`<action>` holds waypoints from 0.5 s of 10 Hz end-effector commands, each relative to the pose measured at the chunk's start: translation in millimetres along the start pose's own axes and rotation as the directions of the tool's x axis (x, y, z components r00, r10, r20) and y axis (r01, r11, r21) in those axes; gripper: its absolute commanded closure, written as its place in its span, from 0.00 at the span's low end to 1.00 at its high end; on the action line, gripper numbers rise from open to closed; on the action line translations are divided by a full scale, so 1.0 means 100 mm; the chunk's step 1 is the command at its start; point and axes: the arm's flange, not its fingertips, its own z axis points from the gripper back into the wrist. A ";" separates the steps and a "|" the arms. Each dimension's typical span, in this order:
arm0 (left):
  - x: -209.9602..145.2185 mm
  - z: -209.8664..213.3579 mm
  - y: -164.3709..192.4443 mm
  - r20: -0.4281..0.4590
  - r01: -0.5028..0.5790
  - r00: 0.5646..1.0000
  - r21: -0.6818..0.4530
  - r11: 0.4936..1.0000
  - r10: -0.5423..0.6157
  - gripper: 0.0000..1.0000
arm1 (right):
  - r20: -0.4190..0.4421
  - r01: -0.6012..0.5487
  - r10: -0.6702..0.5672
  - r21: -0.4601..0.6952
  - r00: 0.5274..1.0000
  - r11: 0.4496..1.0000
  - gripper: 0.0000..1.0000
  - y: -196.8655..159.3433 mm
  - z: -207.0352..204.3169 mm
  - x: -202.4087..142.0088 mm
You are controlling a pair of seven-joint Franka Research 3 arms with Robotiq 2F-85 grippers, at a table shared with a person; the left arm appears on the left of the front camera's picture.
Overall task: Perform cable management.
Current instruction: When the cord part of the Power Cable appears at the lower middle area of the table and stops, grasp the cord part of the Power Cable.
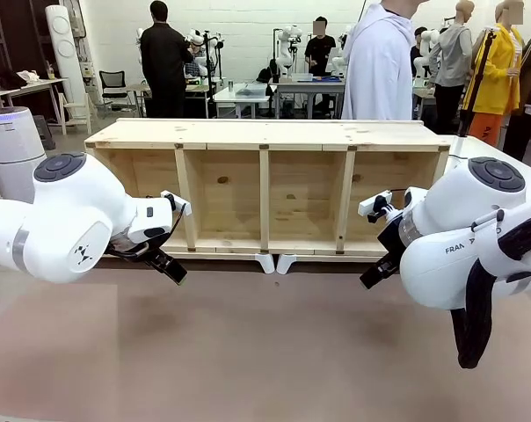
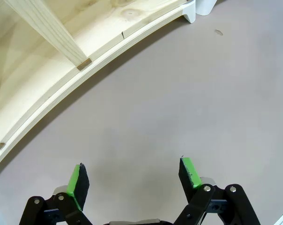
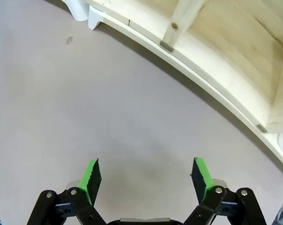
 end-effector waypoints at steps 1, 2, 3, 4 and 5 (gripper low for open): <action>0.00 0.00 0.00 0.000 -0.002 1.000 -0.001 1.000 0.002 0.00 | 0.000 0.001 -0.001 0.000 1.000 1.000 0.00 0.00 0.00 0.00; 0.00 0.00 0.00 0.000 0.000 1.000 0.000 1.000 0.000 0.00 | 0.000 0.000 0.000 0.000 1.000 1.000 0.00 0.00 0.00 0.00; 0.05 0.10 0.11 0.004 -0.013 1.000 0.018 1.000 0.013 0.00 | 0.032 0.035 -0.034 -0.039 0.999 0.999 0.00 -0.07 0.14 0.01; 0.01 0.25 0.16 0.033 -0.027 0.999 0.038 0.999 0.026 0.00 | 0.051 0.039 -0.036 -0.060 0.998 0.997 0.00 -0.09 0.29 -0.02; -0.03 0.43 0.18 0.047 -0.031 0.999 0.052 0.998 0.028 0.00 | 0.056 0.054 -0.049 -0.083 0.997 0.995 0.00 -0.09 0.45 -0.04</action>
